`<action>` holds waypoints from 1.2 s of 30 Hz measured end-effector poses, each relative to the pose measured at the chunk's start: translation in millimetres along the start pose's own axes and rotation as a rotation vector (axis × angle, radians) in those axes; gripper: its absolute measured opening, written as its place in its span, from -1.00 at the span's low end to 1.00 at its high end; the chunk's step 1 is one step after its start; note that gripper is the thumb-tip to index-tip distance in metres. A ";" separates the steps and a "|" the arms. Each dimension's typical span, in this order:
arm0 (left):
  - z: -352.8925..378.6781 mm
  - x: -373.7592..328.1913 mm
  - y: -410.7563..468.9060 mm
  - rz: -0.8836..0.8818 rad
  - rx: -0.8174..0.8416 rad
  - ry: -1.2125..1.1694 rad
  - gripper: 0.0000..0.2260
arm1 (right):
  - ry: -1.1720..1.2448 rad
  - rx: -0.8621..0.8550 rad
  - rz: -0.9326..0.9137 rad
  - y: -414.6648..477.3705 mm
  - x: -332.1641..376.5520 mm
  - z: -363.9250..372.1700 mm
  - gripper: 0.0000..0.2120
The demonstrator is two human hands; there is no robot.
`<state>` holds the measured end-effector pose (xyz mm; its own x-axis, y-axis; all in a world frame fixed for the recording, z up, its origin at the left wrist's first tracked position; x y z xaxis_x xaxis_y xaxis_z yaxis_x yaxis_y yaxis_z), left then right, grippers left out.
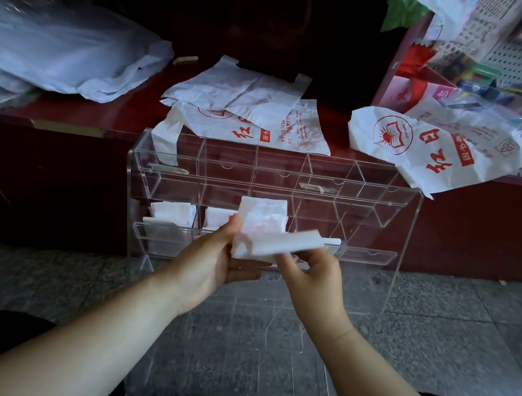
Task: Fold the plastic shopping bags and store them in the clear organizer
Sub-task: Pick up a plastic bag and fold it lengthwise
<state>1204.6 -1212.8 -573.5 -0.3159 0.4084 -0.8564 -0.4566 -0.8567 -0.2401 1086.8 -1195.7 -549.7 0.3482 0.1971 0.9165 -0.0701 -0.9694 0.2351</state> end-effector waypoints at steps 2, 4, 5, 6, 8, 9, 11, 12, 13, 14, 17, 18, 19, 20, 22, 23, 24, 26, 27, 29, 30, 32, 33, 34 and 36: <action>0.7 2.7 0.8 -0.001 -0.005 0.011 -0.56 | 0.076 -0.012 0.070 0.2 -5.7 -2.5 -0.72; -0.2 4.4 1.6 -0.002 -0.008 0.016 -0.55 | 0.086 -0.015 0.117 0.8 -5.8 -4.0 -0.71; -0.8 4.3 2.0 0.011 -0.012 0.019 -0.55 | 0.093 -0.021 0.125 1.3 -6.9 -4.8 -0.69; 0.2 2.6 0.8 0.027 -0.010 0.012 -0.54 | 0.094 -0.017 0.130 1.7 -7.4 -4.7 -0.67; 3.3 -2.6 -2.8 0.076 0.020 0.021 -0.47 | 0.079 -0.008 0.120 2.0 -7.4 -3.3 -0.68; 5.9 -5.2 -4.4 0.118 0.051 0.069 -0.47 | 0.070 -0.002 0.110 2.0 -7.1 -2.6 -0.70; 10.2 -7.1 -7.5 0.189 0.063 0.221 -0.56 | 0.039 0.027 0.090 1.1 -4.0 0.8 -0.73; 4.4 -5.7 -6.0 0.201 -0.025 0.276 -0.66 | 0.042 0.053 0.077 0.1 -1.1 3.4 -0.76; -5.7 -4.3 -4.0 0.195 -0.161 0.279 -0.78 | 0.055 0.076 0.071 -1.0 0.8 5.6 -0.80; -13.7 -2.8 -2.8 0.174 -0.269 0.244 -0.89 | 0.084 0.091 0.072 -2.0 2.9 7.2 -0.84; -16.1 -3.1 0.1 0.134 -0.285 0.153 -0.87 | 0.125 0.033 0.105 -0.8 1.0 3.5 -0.83; -13.9 -2.2 0.7 0.112 -0.247 0.157 -0.86 | 0.140 0.020 0.145 0.1 -2.7 2.2 -0.82; -10.8 -1.3 -0.2 0.086 -0.208 0.163 -0.85 | 0.172 0.035 0.200 0.8 -6.7 2.7 -0.83; -7.7 0.5 -1.6 0.054 -0.170 0.174 -0.85 | 0.214 0.077 0.255 0.8 -8.6 5.3 -0.85; -2.0 7.5 -3.5 -0.011 -0.103 0.250 -0.86 | 0.259 0.175 0.328 -0.1 -10.4 11.2 -0.98; 0.8 10.7 -4.3 -0.037 -0.069 0.311 -0.88 | 0.265 0.190 0.344 -1.2 -10.9 12.1 -0.94; 3.0 12.9 -5.3 -0.057 -0.047 0.365 -0.90 | 0.285 0.183 0.368 -2.0 -11.9 12.1 -0.89; 2.0 14.0 -5.9 -0.056 -0.066 0.408 -0.94 | 0.338 0.126 0.409 -2.1 -16.1 8.8 -0.84; -1.4 13.1 -4.9 -0.047 -0.103 0.401 -0.96 | 0.368 0.098 0.422 -1.9 -18.1 7.2 -0.84; -9.0 8.9 -2.1 -0.017 -0.185 0.345 -0.96 | 0.456 0.039 0.456 -1.4 -22.3 4.4 -0.86; -12.4 6.1 -0.8 0.008 -0.222 0.312 -0.94 | 0.514 0.019 0.472 -1.5 -23.5 3.2 -0.87; -19.4 -1.5 0.8 0.075 -0.294 0.264 -0.88 | 0.655 0.021 0.485 -0.6 -22.5 3.7 -0.85; -22.2 -5.1 1.1 0.104 -0.324 0.220 -0.87 | 0.715 0.028 0.484 0.5 -21.0 4.2 -0.85; -24.0 -7.4 0.8 0.123 -0.340 0.147 -0.87 | 0.753 0.025 0.484 1.0 -20.2 3.7 -0.85; -21.3 -7.6 0.3 0.126 -0.309 -0.020 -0.90 | 0.769 -0.027 0.496 2.2 -23.4 0.1 -0.88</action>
<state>1224.6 -1222.8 -576.8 -0.3716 0.2971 -0.8796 -0.1401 -0.9545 -0.2632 1078.6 -1202.4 -570.7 -0.4458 -0.1882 0.8751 -0.0707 -0.9672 -0.2441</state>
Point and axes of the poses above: each hand's wrist, its own y-axis towards the middle knuckle, its own z-axis out of the palm, x = y × z, the point moved 7 cm from there along y, towards the middle knuckle, and after that the axes turned 2 degrees about x, right-handed, at the moved point
